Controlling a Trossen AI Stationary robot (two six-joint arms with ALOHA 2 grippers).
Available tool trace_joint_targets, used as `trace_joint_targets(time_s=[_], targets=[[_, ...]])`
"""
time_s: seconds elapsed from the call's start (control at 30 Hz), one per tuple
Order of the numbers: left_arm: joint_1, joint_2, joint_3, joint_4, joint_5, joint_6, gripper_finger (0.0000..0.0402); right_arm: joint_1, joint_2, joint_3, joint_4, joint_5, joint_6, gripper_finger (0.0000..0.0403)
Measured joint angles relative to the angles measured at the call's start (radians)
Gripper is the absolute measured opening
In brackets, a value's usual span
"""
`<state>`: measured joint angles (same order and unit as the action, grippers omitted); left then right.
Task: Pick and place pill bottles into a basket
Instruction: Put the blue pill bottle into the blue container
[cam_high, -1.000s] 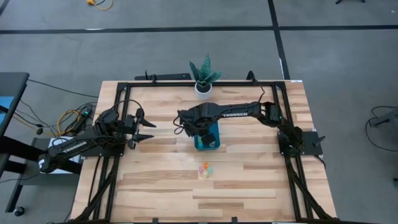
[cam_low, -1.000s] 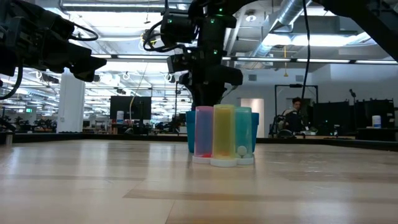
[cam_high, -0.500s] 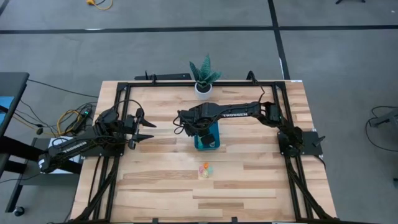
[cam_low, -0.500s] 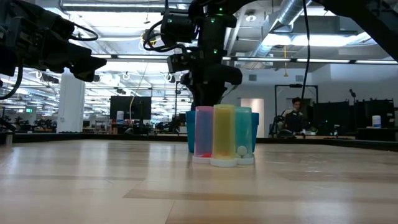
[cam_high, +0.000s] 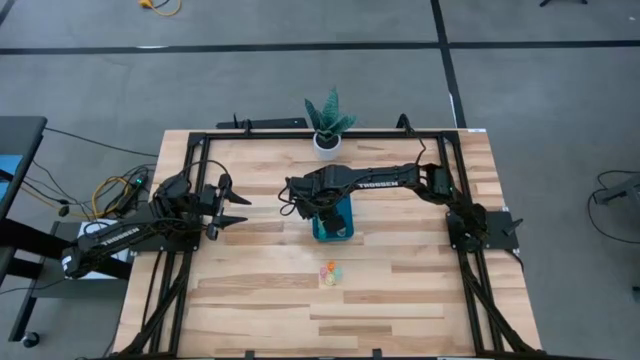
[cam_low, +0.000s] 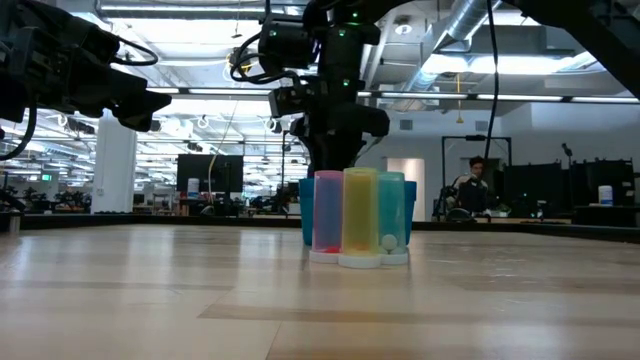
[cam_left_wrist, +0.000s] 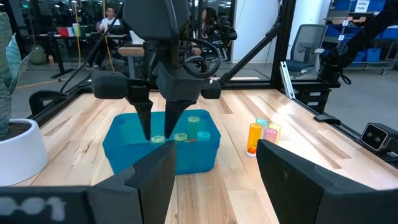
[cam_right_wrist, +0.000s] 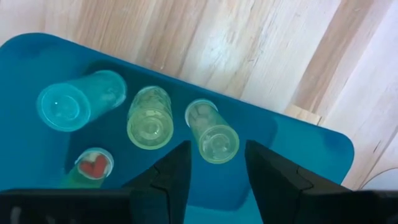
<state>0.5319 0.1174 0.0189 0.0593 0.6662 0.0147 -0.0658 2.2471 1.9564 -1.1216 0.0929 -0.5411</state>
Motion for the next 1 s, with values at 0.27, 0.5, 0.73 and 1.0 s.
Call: trace_joint_targets(time_s=[0.27, 0.5, 0.73, 1.0], targets=[[0.000, 0.000, 0.000, 0.000, 0.000, 0.000, 0.0213, 0.000, -0.001, 0.000, -0.045, 0.014, 0.000, 0.0137], [0.000, 0.000, 0.000, 0.000, 0.000, 0.000, 0.0213, -0.024, -0.017, -0.001, -0.176, 0.028, 0.052, 0.0135], [0.000, 0.000, 0.000, 0.000, 0.000, 0.000, 0.0213, 0.040, -0.139, 0.000, -0.251, 0.194, 0.171, 0.0147], [0.000, 0.000, 0.000, 0.000, 0.000, 0.000, 0.0213, 0.268, -0.216, 0.000, -0.308, 0.197, 0.333, 0.0151]])
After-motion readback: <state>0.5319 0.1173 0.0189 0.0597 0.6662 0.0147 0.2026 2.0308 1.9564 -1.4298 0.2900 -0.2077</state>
